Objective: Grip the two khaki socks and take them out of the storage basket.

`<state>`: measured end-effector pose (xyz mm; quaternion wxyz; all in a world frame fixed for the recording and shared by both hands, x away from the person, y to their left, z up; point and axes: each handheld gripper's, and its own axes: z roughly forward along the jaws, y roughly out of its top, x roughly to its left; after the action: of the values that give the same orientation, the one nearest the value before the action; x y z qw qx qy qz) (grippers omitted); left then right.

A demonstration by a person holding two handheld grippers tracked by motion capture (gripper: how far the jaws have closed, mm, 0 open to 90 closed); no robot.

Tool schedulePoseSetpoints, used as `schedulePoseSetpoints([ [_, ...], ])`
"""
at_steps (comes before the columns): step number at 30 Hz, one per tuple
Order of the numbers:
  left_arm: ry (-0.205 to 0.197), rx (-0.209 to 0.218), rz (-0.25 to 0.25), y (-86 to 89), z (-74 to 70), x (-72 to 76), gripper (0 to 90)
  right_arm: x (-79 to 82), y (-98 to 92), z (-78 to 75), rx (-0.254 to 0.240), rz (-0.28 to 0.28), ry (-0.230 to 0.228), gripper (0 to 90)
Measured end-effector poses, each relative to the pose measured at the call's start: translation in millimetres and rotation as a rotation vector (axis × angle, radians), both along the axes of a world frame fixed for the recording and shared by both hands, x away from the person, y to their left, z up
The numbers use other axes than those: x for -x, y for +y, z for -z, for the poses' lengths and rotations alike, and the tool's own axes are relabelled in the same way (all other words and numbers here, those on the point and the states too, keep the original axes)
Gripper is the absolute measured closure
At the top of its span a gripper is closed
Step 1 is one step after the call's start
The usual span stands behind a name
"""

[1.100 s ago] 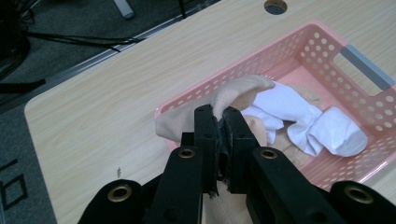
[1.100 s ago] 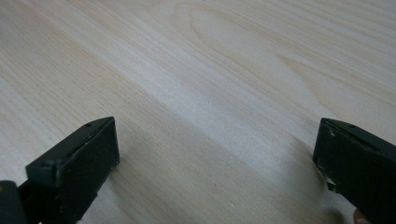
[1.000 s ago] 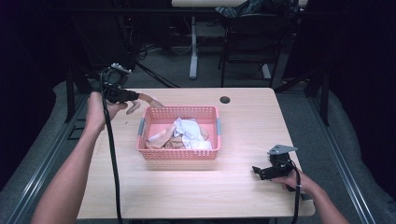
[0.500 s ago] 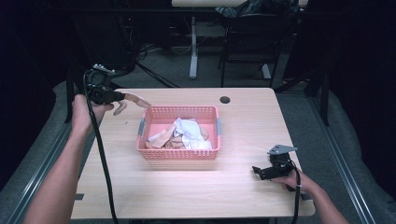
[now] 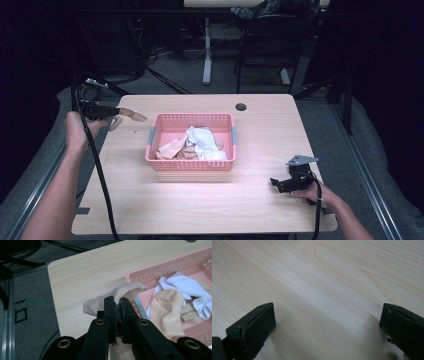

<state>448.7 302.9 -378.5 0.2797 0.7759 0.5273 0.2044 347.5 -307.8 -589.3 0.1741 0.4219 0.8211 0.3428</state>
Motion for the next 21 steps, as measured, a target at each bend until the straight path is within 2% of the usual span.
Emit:
schedulePoseSetpoints([
  [4, 0.008, 0.010, -0.021, 5.5, 8.1, -0.2, 86.0, 0.0, 0.0, 0.0, 0.000, 0.001, 0.001, 0.0],
  [8, 0.032, 0.026, -0.050, 14.5, 22.4, -1.2, 86.0, -0.2, -0.3, -0.1, 0.004, -0.002, -0.002, 0.0],
  [13, 0.060, 0.026, -0.065, 19.0, 33.4, -5.0, 86.1, -0.4, -0.4, -0.1, 0.004, -0.005, -0.001, 0.0],
  [14, 0.066, 0.021, -0.069, 19.1, 36.7, -6.1, 86.1, -0.4, -0.4, -0.1, 0.004, -0.005, -0.001, 0.0],
  [15, 0.091, 0.010, -0.070, 19.1, 44.9, -7.7, 86.1, -0.2, -0.3, -0.1, 0.004, -0.003, -0.002, 0.0],
  [16, 0.091, 0.010, -0.070, 19.1, 44.9, -7.7, 86.0, 0.0, 0.0, 0.0, 0.000, 0.000, 0.000, 0.0],
  [17, 0.103, 0.008, -0.074, 19.0, 53.3, -8.2, 86.0, 0.1, 0.1, -0.1, 0.001, 0.000, 0.000, 0.0],
  [18, 0.103, 0.008, -0.074, 19.0, 53.3, -8.2, 86.0, 0.2, 0.1, -0.1, 0.001, 0.000, 0.000, 0.0],
  [21, 0.117, 0.016, -0.077, 20.1, 66.7, -6.9, 86.1, 0.1, 0.0, 0.0, 0.000, 0.000, 0.000, 0.0],
])
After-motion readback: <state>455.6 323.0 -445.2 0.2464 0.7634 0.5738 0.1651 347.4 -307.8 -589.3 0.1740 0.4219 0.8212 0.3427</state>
